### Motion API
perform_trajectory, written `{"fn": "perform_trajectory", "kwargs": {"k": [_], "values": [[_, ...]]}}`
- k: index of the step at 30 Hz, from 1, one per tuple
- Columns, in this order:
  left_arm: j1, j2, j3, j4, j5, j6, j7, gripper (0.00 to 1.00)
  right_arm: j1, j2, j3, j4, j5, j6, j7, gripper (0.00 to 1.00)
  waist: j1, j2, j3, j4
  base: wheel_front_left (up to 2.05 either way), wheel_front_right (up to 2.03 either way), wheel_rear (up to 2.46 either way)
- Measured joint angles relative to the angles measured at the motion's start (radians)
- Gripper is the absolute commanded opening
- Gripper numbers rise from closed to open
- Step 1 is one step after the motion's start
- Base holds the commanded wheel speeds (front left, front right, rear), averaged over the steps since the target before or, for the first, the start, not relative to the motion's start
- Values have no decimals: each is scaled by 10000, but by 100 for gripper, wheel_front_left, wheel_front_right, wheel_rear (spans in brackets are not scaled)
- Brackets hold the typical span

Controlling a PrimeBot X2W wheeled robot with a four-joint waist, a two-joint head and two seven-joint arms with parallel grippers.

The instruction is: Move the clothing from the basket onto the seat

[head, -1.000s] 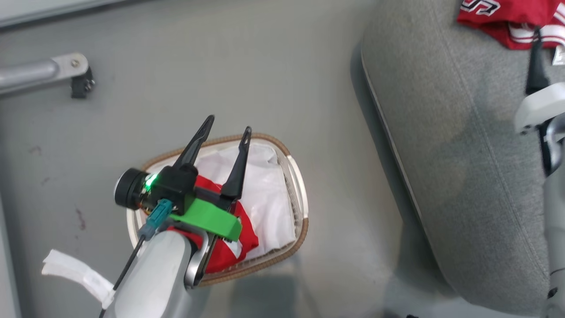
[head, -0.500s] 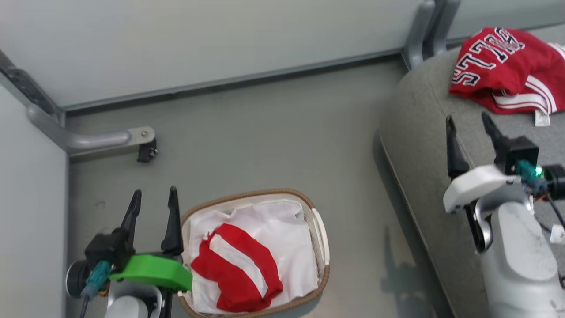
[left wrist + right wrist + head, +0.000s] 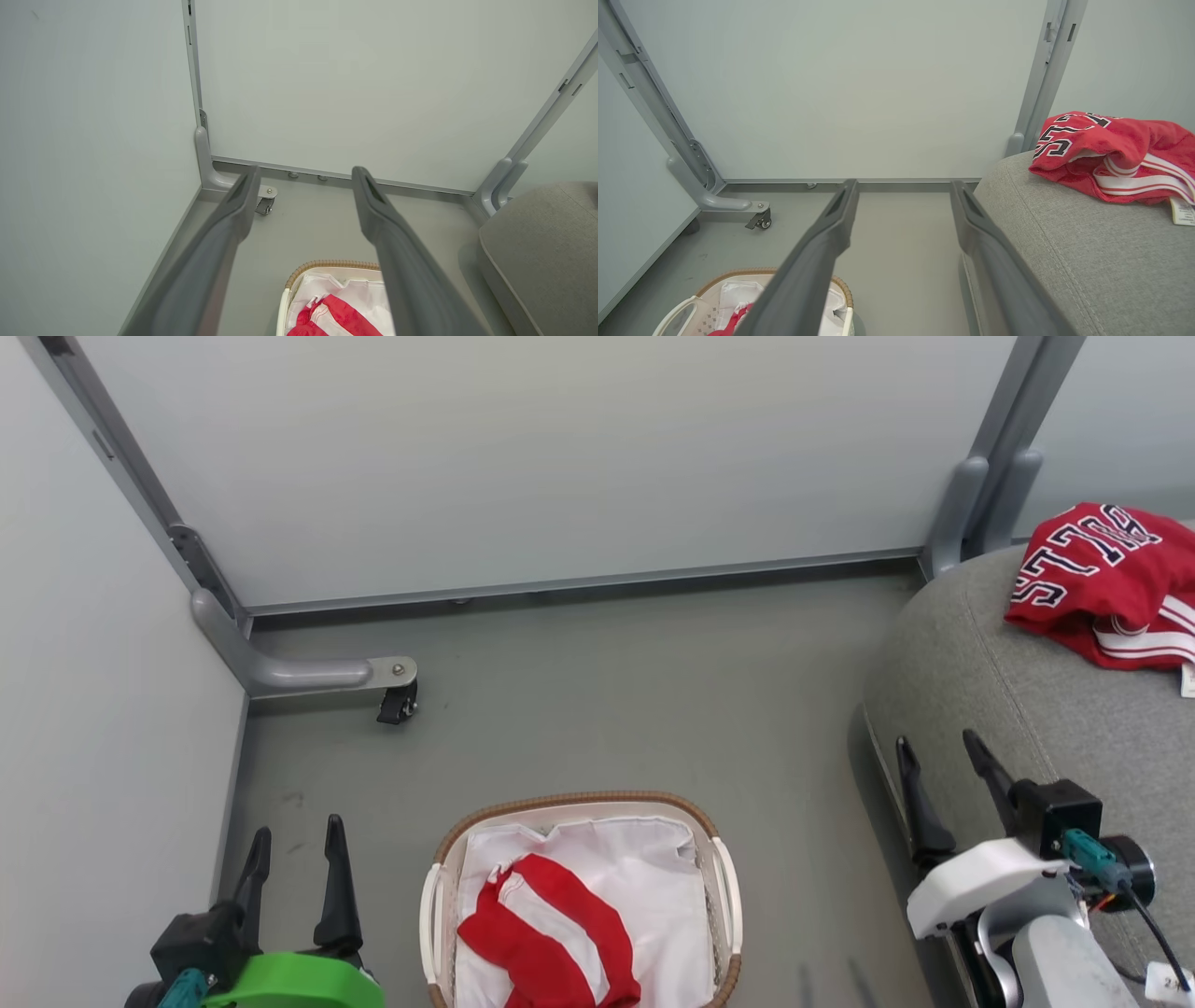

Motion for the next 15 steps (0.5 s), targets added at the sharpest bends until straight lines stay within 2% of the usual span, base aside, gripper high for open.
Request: {"fn": "perform_trajectory", "kwargs": {"k": [6,15], "values": [[326,-2,17,-81,-161,104,0,100,526,10,184,-265,403,0,0,100,0,0,-193,14,0,0,0],[367,-4,-44,-65,-130,150,0,100,531,4,199,-372,211,0,0,100,0,0,-188,-118,0,0,0]]}}
